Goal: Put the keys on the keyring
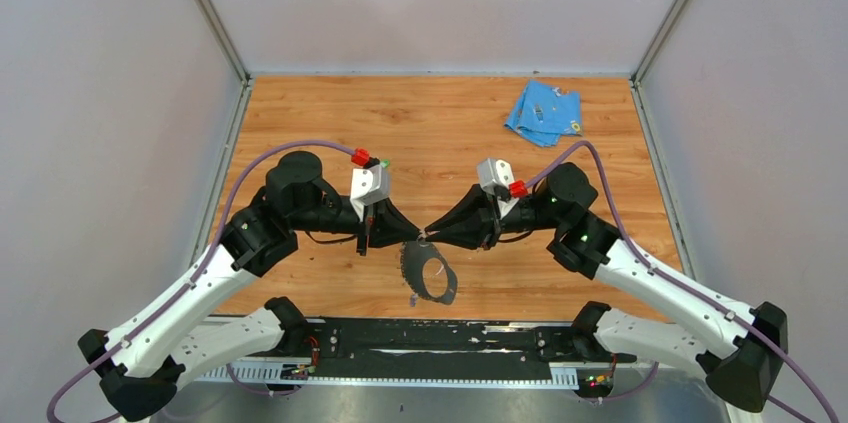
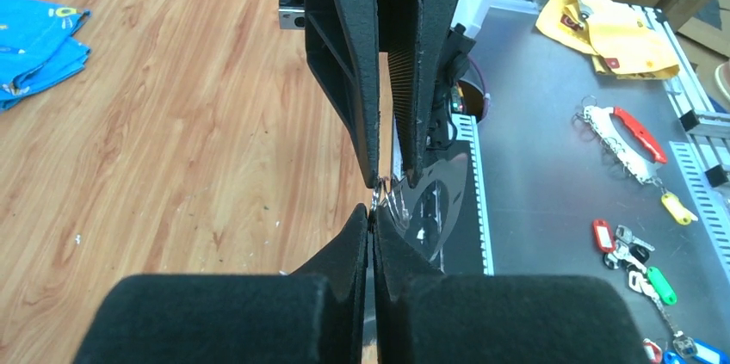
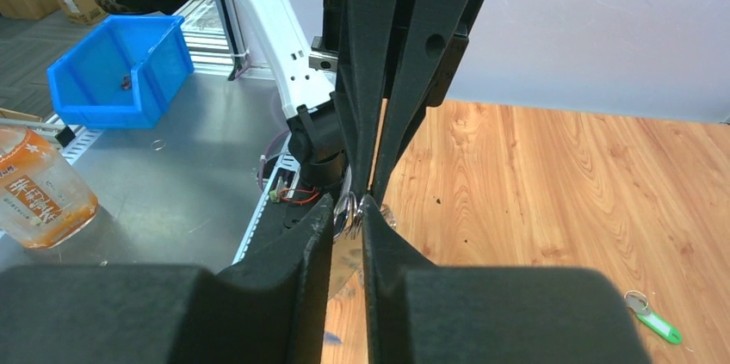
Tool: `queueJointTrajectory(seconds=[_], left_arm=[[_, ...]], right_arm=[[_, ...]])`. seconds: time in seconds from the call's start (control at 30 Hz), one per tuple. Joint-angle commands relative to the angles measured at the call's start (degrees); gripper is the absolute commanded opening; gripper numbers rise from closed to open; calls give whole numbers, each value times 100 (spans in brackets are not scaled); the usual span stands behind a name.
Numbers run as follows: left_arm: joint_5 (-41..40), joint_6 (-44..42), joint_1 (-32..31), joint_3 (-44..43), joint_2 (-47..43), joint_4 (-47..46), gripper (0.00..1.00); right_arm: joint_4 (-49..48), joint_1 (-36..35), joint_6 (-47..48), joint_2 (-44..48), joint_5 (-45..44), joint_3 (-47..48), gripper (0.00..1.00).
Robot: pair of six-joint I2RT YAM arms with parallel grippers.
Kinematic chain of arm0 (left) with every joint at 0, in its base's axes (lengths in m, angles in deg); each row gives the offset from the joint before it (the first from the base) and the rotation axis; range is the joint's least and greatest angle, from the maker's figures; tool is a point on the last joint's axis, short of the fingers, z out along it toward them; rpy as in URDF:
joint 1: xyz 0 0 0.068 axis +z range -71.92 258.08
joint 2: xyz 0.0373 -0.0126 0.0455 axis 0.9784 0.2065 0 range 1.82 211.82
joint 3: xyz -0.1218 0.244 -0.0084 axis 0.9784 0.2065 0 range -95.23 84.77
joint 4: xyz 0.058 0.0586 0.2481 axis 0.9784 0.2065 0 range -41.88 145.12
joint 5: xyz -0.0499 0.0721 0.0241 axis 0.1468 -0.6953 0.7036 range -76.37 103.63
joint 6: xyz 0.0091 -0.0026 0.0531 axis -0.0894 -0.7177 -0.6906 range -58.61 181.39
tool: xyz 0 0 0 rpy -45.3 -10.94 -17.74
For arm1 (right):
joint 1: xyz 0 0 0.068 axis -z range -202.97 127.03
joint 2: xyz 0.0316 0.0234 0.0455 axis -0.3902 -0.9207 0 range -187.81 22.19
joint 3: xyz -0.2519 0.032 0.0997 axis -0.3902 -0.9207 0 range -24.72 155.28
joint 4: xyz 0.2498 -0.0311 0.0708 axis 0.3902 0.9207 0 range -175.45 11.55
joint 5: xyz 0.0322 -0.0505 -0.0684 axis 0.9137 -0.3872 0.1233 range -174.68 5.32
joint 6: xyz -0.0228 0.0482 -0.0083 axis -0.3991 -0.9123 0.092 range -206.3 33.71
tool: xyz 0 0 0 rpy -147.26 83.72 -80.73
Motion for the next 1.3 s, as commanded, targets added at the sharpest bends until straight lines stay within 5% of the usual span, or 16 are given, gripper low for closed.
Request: queueJointTrajectory(seconds=[0.0, 0.27, 0.6, 0.73, 0.8, 1.0, 1.2, 1.27], left_arm=[[-143, -260, 24, -105, 11, -153, 0], [-189, -835, 24, -260, -17, 178, 0], [-652, -692, 24, -403, 68, 178, 0], [-643, -538, 24, -399, 92, 54, 0], [-708, -519, 25, -406, 99, 45, 0], [-930, -407, 24, -400, 111, 45, 0], [-1093, 109, 24, -288, 108, -80, 0], [-1144, 339, 24, -240, 109, -138, 0]], right_arm=[[236, -14, 127, 165, 131, 102, 23], [679, 28, 180, 477, -84, 29, 34], [1647, 21, 353, 842, -1176, -3, 63], [1787, 19, 305, 622, -1441, 15, 89], [1731, -6, 234, 509, -1545, 46, 91], [1826, -78, 155, 221, -1732, 181, 66], [1761, -117, 217, 171, -2081, 139, 5], [1620, -113, 249, 304, -2219, 32, 1]])
